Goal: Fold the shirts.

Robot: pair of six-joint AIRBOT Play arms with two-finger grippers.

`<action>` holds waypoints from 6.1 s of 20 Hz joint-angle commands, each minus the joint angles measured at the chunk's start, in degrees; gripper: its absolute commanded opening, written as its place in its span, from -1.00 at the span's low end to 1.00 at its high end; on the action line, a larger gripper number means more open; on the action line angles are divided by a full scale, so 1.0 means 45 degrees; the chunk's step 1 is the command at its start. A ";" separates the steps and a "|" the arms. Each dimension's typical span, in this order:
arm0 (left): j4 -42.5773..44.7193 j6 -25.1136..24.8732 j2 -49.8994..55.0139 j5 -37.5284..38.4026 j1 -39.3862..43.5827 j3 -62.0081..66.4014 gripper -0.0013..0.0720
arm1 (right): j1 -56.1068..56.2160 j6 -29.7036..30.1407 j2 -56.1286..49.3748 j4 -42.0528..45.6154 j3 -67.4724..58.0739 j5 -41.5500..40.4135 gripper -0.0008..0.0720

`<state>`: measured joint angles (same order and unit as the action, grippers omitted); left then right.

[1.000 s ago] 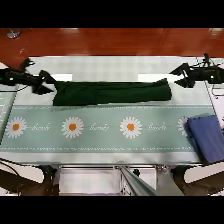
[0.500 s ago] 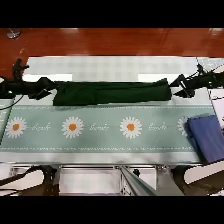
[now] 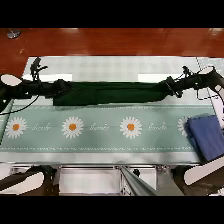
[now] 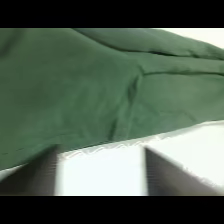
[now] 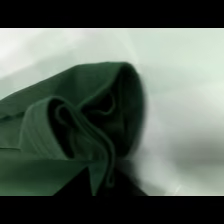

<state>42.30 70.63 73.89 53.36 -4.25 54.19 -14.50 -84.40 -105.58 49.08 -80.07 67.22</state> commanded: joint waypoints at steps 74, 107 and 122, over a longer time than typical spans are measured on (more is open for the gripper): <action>0.0408 0.0889 -0.6985 0.0573 -0.0554 -0.4566 -0.89 | 0.3993 -0.7946 1.6665 0.2327 1.3483 -0.6475 0.75; 0.0228 0.0879 -0.6985 0.0486 -0.0559 -0.4993 -0.89 | 0.2331 -0.3249 0.6713 0.2555 -0.4692 0.3740 -0.90; 0.0214 0.0889 -0.6985 -0.0301 -0.0559 -0.4993 -0.89 | -0.8529 -0.2259 1.3435 1.0520 0.0855 0.8699 -0.89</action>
<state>43.27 74.65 42.44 52.69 -6.74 31.75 -44.36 -94.91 -53.08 86.32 -87.11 105.08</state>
